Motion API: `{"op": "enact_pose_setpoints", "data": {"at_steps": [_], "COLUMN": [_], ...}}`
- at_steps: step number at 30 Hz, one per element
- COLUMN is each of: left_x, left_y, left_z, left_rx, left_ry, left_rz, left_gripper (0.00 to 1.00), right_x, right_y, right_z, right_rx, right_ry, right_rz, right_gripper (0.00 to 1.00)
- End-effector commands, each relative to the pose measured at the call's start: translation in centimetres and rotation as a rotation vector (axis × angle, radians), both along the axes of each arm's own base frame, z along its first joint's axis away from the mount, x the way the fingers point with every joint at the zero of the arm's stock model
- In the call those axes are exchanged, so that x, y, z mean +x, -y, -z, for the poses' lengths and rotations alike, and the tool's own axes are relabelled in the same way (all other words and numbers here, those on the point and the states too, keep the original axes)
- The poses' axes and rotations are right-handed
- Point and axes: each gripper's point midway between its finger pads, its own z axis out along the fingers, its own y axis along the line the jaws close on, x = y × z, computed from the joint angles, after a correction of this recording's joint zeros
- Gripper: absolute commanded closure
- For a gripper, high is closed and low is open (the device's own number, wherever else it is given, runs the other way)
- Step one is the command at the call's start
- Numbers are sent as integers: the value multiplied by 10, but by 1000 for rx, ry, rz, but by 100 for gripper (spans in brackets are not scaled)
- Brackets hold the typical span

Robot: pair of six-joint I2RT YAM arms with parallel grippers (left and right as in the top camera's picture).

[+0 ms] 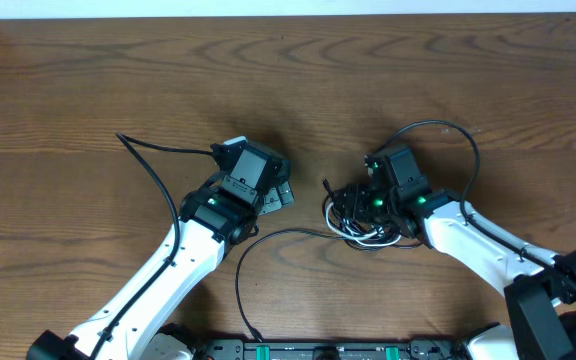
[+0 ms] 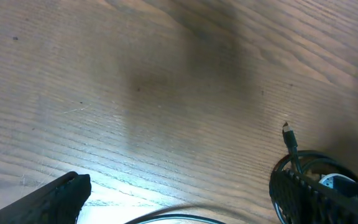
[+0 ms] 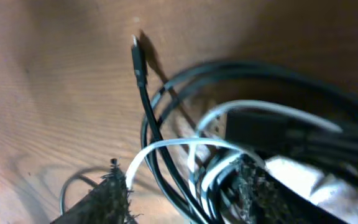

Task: Untangle cables

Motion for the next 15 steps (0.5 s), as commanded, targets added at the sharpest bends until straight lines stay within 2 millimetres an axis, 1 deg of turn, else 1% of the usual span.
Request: {"op": "enact_pose_setpoints", "data": {"at_steps": [1, 3, 6, 8, 10, 13, 15], "left_x": [3, 3, 3, 3, 3, 3, 3], "left_y": [-1, -1, -1, -1, -1, -1, -1], "left_z": [-3, -3, -4, -4, -4, -3, -3], "left_rx": [0, 0, -1, -1, -1, -1, -1], "left_ry": [9, 9, 9, 10, 10, 9, 9], "left_rz": [-8, -8, -8, -8, -8, -8, -8], "left_gripper": [2, 2, 2, 2, 2, 2, 2], "right_x": [-3, -9, -19, -25, -27, -30, -32], "right_y": [7, 18, 36, 41, 37, 13, 3], "right_z": [-14, -12, 2, 10, 14, 12, 9], "right_rx": [-4, -43, -137, -173, -160, -93, -87], "right_ry": [-1, -36, -93, -122, -142, -104, -66], "right_rz": [42, 90, 143, 146, 127, -14, -93], "right_gripper": [36, 33, 33, 32, 32, 37, 36]}}
